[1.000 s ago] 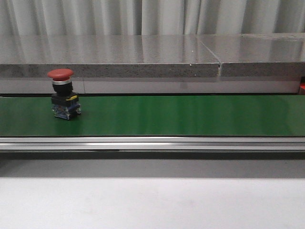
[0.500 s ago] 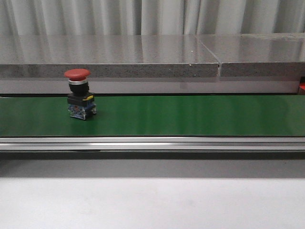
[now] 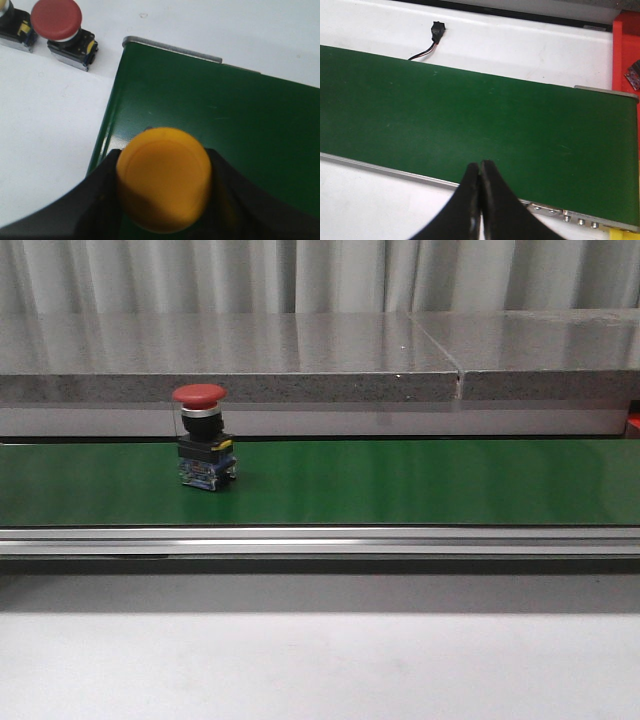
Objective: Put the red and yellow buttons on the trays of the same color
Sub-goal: 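Set the yellow button on the belt and open the left gripper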
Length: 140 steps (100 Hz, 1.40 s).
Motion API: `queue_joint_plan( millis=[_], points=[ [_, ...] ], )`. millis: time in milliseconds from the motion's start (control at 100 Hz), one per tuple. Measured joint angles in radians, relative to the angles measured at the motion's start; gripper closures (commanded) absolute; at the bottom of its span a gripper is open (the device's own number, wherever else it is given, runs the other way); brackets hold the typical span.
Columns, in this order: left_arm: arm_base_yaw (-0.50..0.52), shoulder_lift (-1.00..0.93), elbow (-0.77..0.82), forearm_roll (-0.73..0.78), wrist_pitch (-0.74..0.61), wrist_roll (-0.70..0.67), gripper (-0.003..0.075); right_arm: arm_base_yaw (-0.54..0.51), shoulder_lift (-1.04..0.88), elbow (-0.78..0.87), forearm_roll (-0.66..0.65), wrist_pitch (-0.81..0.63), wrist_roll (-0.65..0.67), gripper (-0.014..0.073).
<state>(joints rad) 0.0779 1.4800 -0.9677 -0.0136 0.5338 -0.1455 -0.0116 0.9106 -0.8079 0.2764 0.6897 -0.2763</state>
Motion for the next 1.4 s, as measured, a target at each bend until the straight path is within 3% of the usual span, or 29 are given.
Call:
queue_joint_plan(
  millis=[130, 260, 350, 790, 1110, 1400],
  points=[
    [0.0, 0.013, 0.0, -0.004, -0.002, 0.0, 0.0446, 0.0, 0.0, 0.0, 0.0, 0.0, 0.0, 0.0661],
    [0.0, 0.013, 0.0, -0.013, -0.002, 0.0, 0.0163, 0.0, 0.0, 0.0, 0.0, 0.0, 0.0, 0.0661],
    [0.0, 0.013, 0.0, -0.018, -0.002, 0.0, 0.0076, 0.0, 0.0, 0.0, 0.0, 0.0, 0.0, 0.0661],
    [-0.058, -0.069, 0.0, -0.031, -0.003, 0.002, 0.0069, 0.0, 0.0, 0.0, 0.0, 0.0, 0.0, 0.0661],
    [-0.136, -0.26, 0.009, 0.032, -0.008, 0.002, 0.0069, 0.0, 0.0, 0.0, 0.0, 0.0, 0.0, 0.0661],
    [-0.179, -0.481, 0.143, 0.041, -0.014, 0.002, 0.0069, 0.0, 0.0, 0.0, 0.0, 0.0, 0.0, 0.0661]
  ],
)
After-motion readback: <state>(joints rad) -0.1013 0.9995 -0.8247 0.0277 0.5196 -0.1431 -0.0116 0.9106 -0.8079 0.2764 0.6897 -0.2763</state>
